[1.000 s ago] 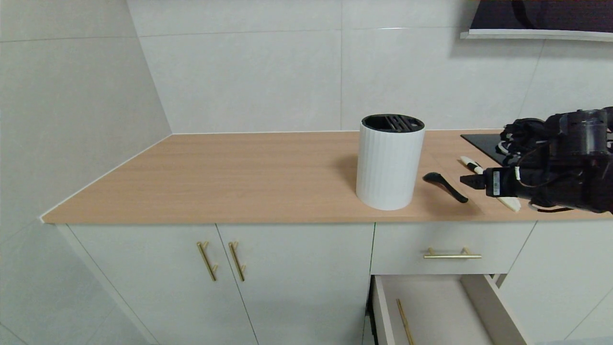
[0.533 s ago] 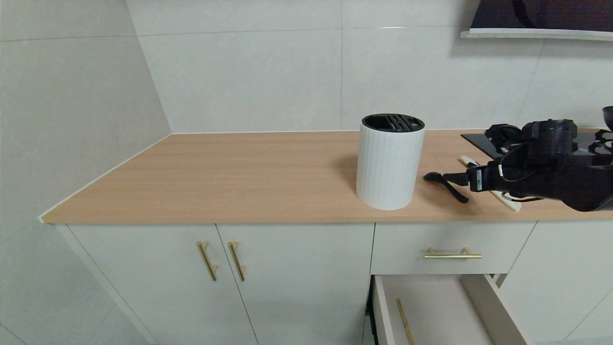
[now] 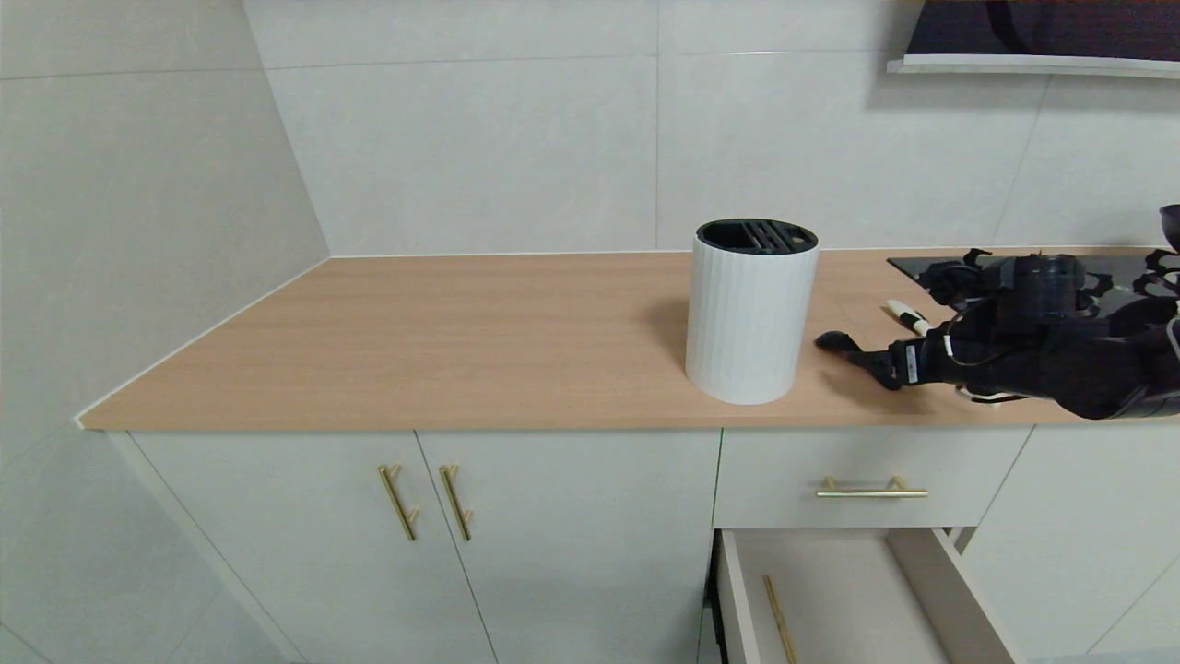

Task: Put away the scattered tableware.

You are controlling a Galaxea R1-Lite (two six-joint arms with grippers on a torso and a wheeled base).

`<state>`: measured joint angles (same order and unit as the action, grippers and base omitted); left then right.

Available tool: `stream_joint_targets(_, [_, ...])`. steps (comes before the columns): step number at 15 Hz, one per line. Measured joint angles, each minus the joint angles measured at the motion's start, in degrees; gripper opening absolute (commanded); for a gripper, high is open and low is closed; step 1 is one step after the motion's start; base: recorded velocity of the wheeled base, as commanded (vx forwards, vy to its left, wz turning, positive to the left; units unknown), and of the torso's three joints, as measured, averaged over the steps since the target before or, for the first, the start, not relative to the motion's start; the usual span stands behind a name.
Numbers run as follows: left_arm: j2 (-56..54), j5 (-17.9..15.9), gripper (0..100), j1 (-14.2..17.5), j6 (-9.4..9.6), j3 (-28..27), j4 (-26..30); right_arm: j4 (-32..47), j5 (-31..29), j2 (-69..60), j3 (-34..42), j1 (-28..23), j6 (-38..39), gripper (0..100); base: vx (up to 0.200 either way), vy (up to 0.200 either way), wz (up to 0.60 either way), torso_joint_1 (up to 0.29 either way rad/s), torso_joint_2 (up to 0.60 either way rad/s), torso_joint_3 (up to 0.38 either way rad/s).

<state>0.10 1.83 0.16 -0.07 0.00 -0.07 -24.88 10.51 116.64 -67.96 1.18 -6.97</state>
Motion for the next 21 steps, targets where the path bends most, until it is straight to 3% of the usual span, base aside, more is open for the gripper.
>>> stream_joint_targets(3, [-0.02,0.00,100,0.00,0.00,0.00,0.00,-7.06,-2.13,2.49,0.38,0.63,-1.54,100,0.000,0.000,0.00,0.000,0.00,0.000])
stream_joint_targets(18, [-0.02,-0.02,100,0.00,0.00,0.00,0.00,-6.81,-2.44,6.90,-0.22,0.68,-2.33,100,0.000,0.000,0.00,0.000,0.00,0.000])
stream_joint_targets(19, [-0.02,-0.02,100,0.00,0.00,0.00,0.00,-6.81,-2.46,6.99,-0.26,0.57,-2.28,0,0.000,0.000,0.00,0.000,0.00,0.000])
stream_joint_targets(21, [-0.02,0.00,100,0.00,0.00,0.00,0.00,-6.45,-2.46,7.12,-0.37,0.49,-2.27,0,0.000,0.000,0.00,0.000,0.00,0.000])
